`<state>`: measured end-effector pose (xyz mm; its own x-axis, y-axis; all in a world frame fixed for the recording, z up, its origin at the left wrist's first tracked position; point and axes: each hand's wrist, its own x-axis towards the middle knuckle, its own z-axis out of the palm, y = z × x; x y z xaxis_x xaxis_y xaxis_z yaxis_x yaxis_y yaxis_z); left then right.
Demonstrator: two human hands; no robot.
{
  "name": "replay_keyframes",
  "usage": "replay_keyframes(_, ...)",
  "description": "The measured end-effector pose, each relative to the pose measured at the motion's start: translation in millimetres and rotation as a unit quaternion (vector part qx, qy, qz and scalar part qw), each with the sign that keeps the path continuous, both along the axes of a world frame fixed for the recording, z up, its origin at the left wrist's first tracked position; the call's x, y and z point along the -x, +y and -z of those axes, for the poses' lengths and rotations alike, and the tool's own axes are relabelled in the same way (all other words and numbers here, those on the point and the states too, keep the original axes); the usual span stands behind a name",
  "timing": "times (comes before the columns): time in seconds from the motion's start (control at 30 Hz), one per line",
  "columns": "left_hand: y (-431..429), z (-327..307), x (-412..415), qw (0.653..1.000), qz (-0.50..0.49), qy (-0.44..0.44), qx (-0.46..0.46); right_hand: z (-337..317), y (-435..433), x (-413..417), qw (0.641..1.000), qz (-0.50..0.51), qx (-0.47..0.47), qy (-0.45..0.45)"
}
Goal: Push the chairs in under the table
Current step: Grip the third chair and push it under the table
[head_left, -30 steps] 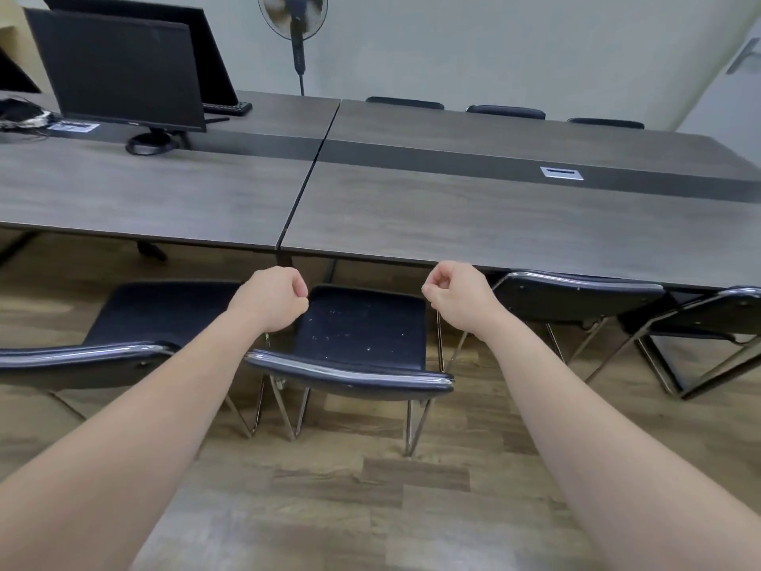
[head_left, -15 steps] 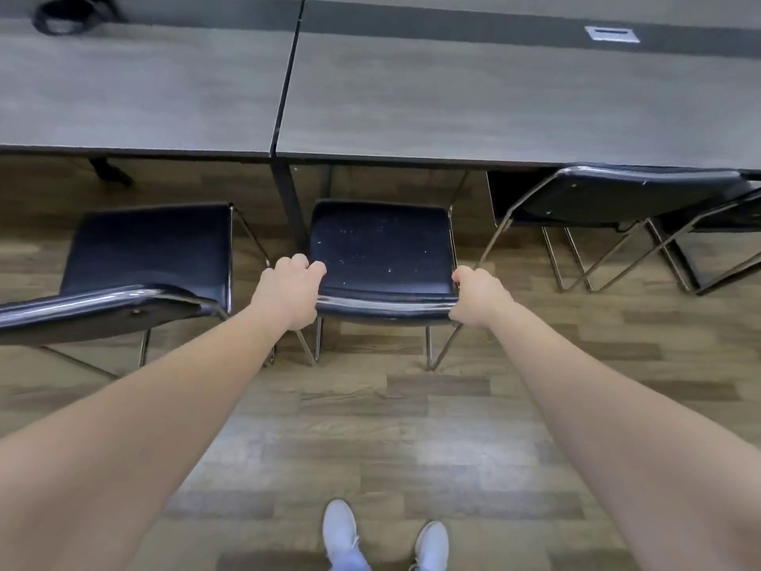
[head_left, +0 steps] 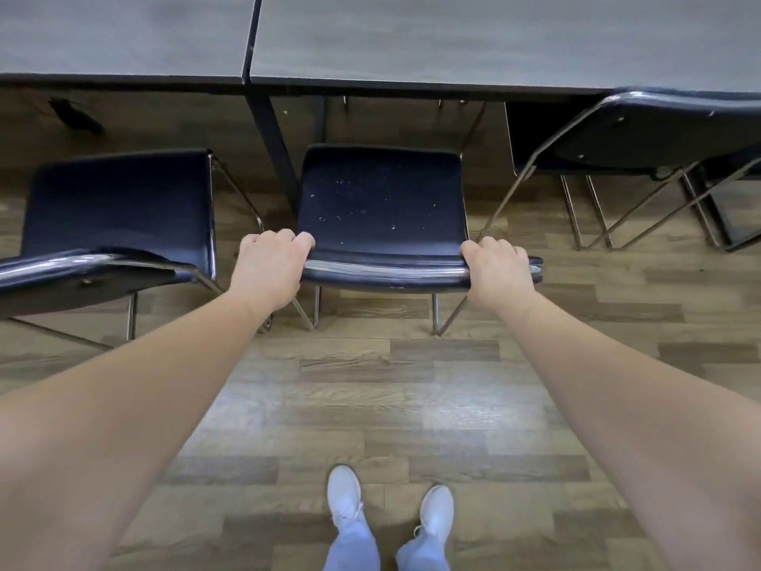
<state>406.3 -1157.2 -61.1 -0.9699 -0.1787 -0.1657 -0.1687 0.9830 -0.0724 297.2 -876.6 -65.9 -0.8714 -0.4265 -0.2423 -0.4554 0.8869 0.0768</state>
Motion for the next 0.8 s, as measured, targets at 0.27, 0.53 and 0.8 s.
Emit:
replay_keyframes(0.27,-5.8,3.3,12.1,1.000,0.013,-0.004,0.027,4.0,2.1,14.5,0.998,-0.054,0.005,0.040)
replay_keyframes(0.53,-27.5,4.7,73.7,0.999,0.001,0.015,0.031,1.7,-25.1,68.6,0.999,-0.022,-0.005,0.048)
replay_keyframes(0.8,-48.4,7.7,154.3,0.999,-0.012,0.044,0.021,5.7,-50.0,153.2,0.997,0.000,0.027,0.071)
